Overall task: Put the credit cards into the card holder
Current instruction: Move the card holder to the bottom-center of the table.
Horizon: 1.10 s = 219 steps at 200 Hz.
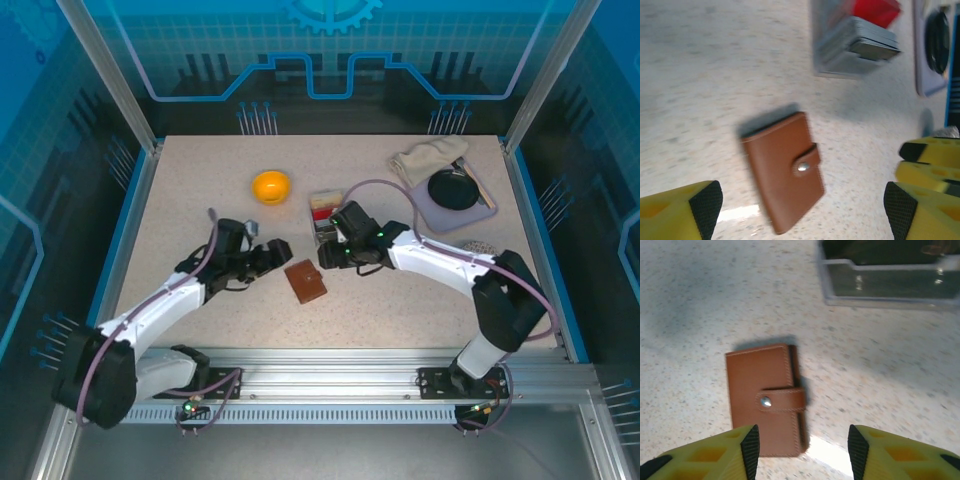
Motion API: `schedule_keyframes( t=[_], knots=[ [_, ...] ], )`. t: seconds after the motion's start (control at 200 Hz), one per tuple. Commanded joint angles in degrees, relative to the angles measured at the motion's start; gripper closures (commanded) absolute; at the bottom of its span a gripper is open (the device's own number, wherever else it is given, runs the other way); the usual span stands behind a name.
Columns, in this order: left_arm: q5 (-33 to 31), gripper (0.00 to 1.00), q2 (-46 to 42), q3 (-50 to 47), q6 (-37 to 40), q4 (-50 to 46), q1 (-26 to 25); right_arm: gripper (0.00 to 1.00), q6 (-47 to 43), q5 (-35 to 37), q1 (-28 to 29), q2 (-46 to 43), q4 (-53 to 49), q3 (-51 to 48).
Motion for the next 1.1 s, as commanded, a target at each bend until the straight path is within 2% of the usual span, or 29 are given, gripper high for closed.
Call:
schedule_keyframes(
  t=[0.0,0.055,0.095,0.135,0.19,0.265,0.405,0.565,0.765,0.93,1.09],
  knots=[
    [1.95,0.15,-2.31,-4.04,-3.02,-2.58,1.66,0.51,-3.37,-4.68,2.34,4.67,-0.79,5.88],
    [3.04,0.17,-2.48,-5.97,-4.95,-0.07,1.76,0.53,-3.18,-3.89,3.43,7.48,-3.07,8.66],
    [4.12,0.21,-1.96,-7.22,-6.1,2.14,1.76,0.56,-2.82,-3.39,3.92,9.42,-3.82,9.88],
    [5.35,0.24,-1.19,-8.06,-6.93,4.01,1.76,0.61,-2.63,-4.88,3.98,11.21,-3.87,10.95],
    [6.63,0.27,-0.18,-8.88,-7.72,5.78,1.76,0.62,-2.62,-7.07,4.21,12.87,-3.73,12.17],
    [7.1,0.28,0.65,-9.27,-8.19,6.63,1.76,0.62,-2.58,-5.97,4.66,15.02,-5.73,13.9],
    [6.64,0.27,0.2,-9.95,-8.42,7.29,1.76,0.69,-2.09,-9.04,4.83,17.78,-6.31,13.42],
    [10.49,0.28,2.55,-8.92,-6.6,8.73,1.59,0.7,2.63,-7.55,4.49,16.6,-5.52,6.84],
    [11.27,0.33,5.77,-5.86,-5.95,9.36,-0.8,0.69,13.45,-8.07,4.51,10.12,5.46,-6.61],
    [10.05,0.33,7.53,-4.19,-6.56,9.63,-3.17,0.69,15.76,-4.0,4.26,6.77,4.81,-7.74],
    [10.43,0.33,10.4,-4.31,-7.49,11.56,-5.04,0.68,16.39,-5.33,4.09,3.62,6.43,-7.79]
  ],
)
